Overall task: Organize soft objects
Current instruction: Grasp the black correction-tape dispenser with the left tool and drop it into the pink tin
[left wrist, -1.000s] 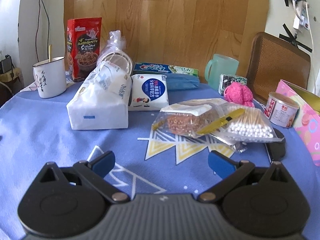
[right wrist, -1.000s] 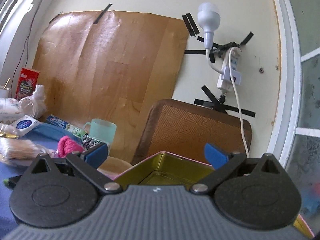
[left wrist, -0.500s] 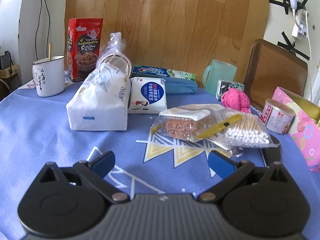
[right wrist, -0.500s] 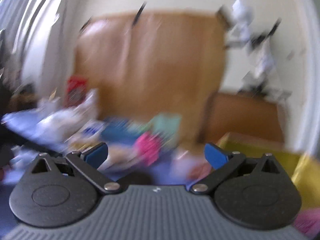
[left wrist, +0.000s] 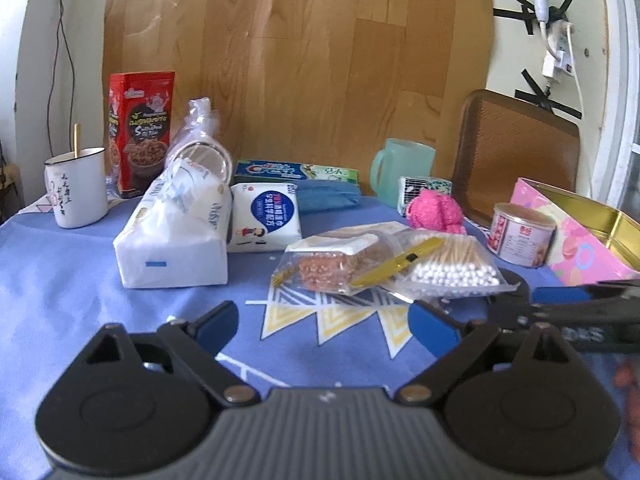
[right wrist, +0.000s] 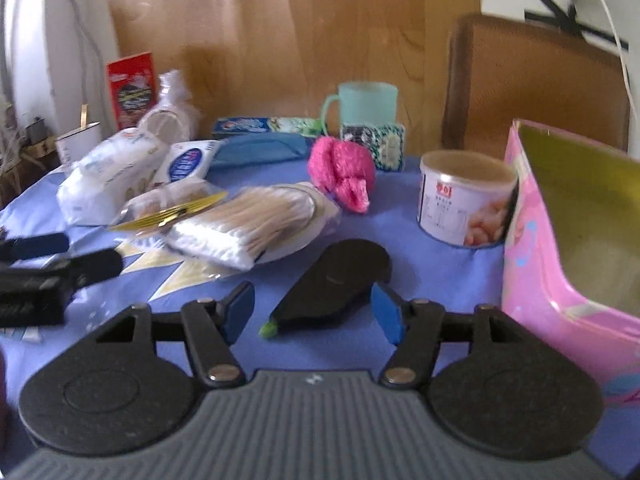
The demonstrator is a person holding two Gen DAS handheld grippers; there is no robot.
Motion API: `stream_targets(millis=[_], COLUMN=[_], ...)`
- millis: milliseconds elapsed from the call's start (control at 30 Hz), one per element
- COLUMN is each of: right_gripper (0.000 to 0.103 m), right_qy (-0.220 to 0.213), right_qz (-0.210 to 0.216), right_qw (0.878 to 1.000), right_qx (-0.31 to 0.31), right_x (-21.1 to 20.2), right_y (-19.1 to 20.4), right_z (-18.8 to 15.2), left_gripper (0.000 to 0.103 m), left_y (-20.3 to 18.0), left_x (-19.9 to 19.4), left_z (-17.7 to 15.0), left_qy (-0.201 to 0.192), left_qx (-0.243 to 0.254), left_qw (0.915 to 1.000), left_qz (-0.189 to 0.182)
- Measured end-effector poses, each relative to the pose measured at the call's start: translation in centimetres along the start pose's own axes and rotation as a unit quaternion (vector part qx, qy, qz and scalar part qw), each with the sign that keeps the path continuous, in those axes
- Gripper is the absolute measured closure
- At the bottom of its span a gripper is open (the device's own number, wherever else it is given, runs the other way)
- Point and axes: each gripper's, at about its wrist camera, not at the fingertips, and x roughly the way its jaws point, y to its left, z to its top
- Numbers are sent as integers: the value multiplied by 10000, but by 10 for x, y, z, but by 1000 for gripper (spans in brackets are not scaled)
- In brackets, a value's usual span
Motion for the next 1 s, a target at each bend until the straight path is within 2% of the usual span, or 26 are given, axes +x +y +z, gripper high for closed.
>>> stream_targets(millis=[33, 67, 100, 167, 333, 400, 433, 467, 533, 600, 667, 767, 867, 1000], right_gripper=[37, 42, 56, 64, 64, 64, 64, 64, 64, 64, 64, 64, 64, 64], right_qy=[56, 51, -27, -52, -165, -246, -269, -287, -320, -344, -390, -493, -752, -1403], right_qz=[-74, -94, -148, -135, 25, 203, 269, 313, 520, 749, 874, 917, 678, 203], right_qw=[10000, 9999, 9999, 9999, 9999, 9994, 9992, 9989, 9968, 9932, 9905, 9893, 9905, 9872], right_qx=[-19, -11, -39, -48, 25, 98, 140, 213, 507, 820, 988, 1027, 927, 737], right_x=[6, 7, 3, -8, -40, -57, -64, -70, -78, -80, -82, -85, -92, -109], right_y=[0, 1, 3, 3, -5, -8, -8, -7, -11, -17, -20, -22, -28, -43], right_z=[-1, -2, -6, -11, -34, -48, -54, -59, -65, -67, -70, -71, -69, -55], left_gripper=[13, 14, 17, 19, 23, 23, 23, 23, 23, 24, 35, 63, 65, 69], left_y=[1, 2, 3, 5, 3, -1, -3, -4, -16, -36, -54, -73, -88, -131], left_x=[0, 0, 0, 0, 2, 5, 6, 8, 11, 15, 23, 30, 31, 18], left_z=[0, 0, 0, 0, -1, 0, 0, 0, 1, 3, 4, 6, 18, 52], left_qy=[6, 13, 15, 18, 161, 408, 609, 804, 1232, 1489, 1700, 1872, 1832, 1376], left_qx=[-11, -26, -48, -89, -10, 52, -54, -230, -584, -512, -432, -317, -356, 115], left_qw=[10000, 10000, 9999, 9998, 9991, 9972, 9943, 9892, 9707, 9611, 9556, 9506, 9493, 9508], left_qz=[-33, -64, -113, -195, -393, -617, -870, -1206, -1978, -2270, -2368, -2457, -2529, -2774])
